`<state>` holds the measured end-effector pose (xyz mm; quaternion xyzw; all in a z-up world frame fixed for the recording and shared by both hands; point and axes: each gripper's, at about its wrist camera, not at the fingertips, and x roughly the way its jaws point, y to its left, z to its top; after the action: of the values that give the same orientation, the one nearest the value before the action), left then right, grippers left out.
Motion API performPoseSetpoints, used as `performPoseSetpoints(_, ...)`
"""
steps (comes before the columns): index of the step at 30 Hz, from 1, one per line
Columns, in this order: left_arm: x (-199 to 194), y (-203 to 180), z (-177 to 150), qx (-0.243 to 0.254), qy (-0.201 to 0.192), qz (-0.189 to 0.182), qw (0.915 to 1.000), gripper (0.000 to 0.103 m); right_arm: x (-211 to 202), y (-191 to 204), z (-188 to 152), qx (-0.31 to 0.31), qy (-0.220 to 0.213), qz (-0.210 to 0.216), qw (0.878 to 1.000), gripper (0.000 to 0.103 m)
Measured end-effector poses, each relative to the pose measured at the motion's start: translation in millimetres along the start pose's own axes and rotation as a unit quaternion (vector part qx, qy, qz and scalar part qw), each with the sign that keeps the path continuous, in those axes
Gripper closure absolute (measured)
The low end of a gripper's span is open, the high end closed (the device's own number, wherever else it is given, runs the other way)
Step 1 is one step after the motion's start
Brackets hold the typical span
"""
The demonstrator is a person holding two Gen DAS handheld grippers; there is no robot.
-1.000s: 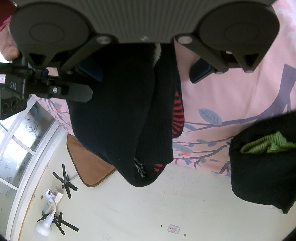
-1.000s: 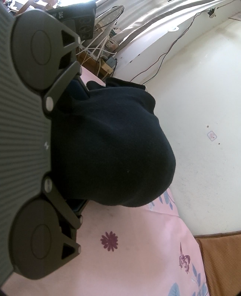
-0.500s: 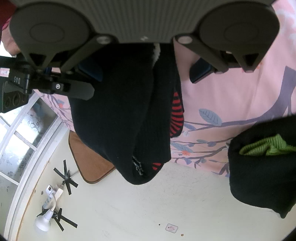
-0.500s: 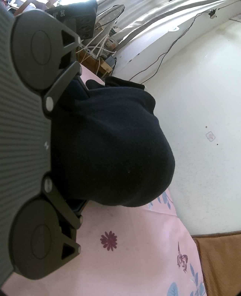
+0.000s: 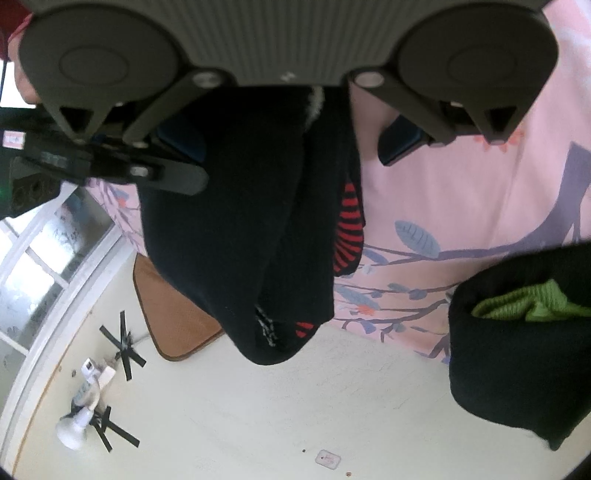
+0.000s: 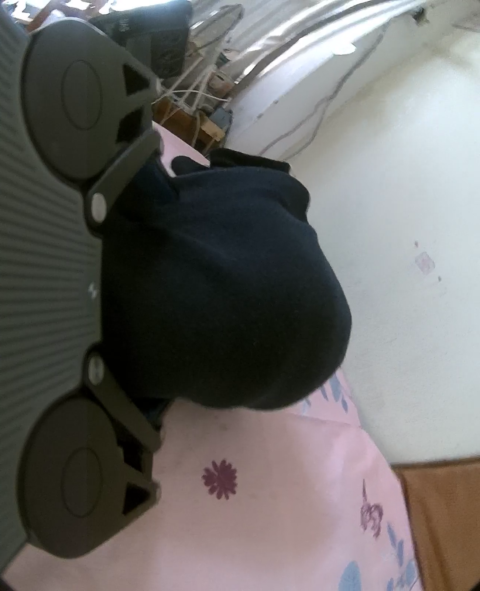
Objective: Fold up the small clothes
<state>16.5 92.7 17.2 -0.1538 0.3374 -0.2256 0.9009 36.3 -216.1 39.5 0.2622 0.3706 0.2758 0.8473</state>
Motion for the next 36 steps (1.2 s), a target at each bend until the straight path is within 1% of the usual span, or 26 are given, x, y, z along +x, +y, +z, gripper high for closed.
performPoseSetpoints(1, 0, -1, -1, -0.005, 0.002, -0.009, 0.9999, 0.015, 0, -2, 1, 0.011, 0.004, -0.004, 1.0, 0.025)
performPoseSetpoints(2, -1, -4, -3, -0.009, 0.003, -0.009, 0.9999, 0.02, -2, -5, 2, 0.023, 0.006, -0.002, 1.0, 0.031)
performPoseSetpoints(3, -1, -7, -5, -0.004, 0.001, 0.0, 1.0, 0.022, -3, -6, 3, 0.033, 0.009, 0.002, 0.999, 0.034)
performPoseSetpoints(5, -2, -14, -8, 0.009, -0.004, 0.013, 0.9999, 0.032, -8, -6, 5, 0.04, 0.014, 0.007, 0.999, 0.046)
performPoseSetpoints(8, -6, -19, -5, -0.001, -0.009, 0.01, 0.9999, 0.045, -15, -2, 7, 0.032, 0.021, 0.016, 0.999, 0.057)
performPoseSetpoints(11, -10, -37, 2, 0.008, -0.017, 0.009, 0.9998, 0.051, -24, 3, 10, 0.018, 0.015, 0.021, 1.0, 0.061)
performPoseSetpoints(14, -4, -68, 13, 0.035, -0.022, 0.008, 0.9991, 0.051, -41, 6, 17, -0.007, -0.008, 0.024, 1.0, 0.061)
performPoseSetpoints(17, 17, -101, 31, 0.057, -0.018, -0.012, 0.9981, 0.051, -66, -4, 30, -0.022, -0.042, 0.012, 0.999, 0.062)
performPoseSetpoints(21, 62, -158, 56, 0.093, -0.007, -0.049, 0.9945, 0.051, -111, -30, 51, -0.031, -0.096, -0.027, 0.994, 0.062)
performPoseSetpoints(24, 98, -203, 70, 0.121, -0.007, -0.064, 0.9906, 0.051, -146, -57, 72, -0.035, -0.134, -0.059, 0.989, 0.062)
performPoseSetpoints(27, 141, -237, 81, 0.128, 0.007, -0.075, 0.9889, 0.051, -171, -87, 91, -0.04, -0.159, -0.086, 0.983, 0.062)
performPoseSetpoints(31, 199, -269, 83, 0.134, 0.036, -0.073, 0.9876, 0.051, -184, -135, 112, -0.021, -0.168, -0.128, 0.977, 0.061)
performPoseSetpoints(34, 234, -286, 74, 0.155, 0.057, -0.054, 0.9847, 0.051, -179, -173, 119, 0.002, -0.152, -0.174, 0.973, 0.061)
performPoseSetpoints(36, 250, -294, 67, 0.171, 0.066, -0.038, 0.9824, 0.05, -175, -198, 119, 0.025, -0.138, -0.189, 0.972, 0.061)
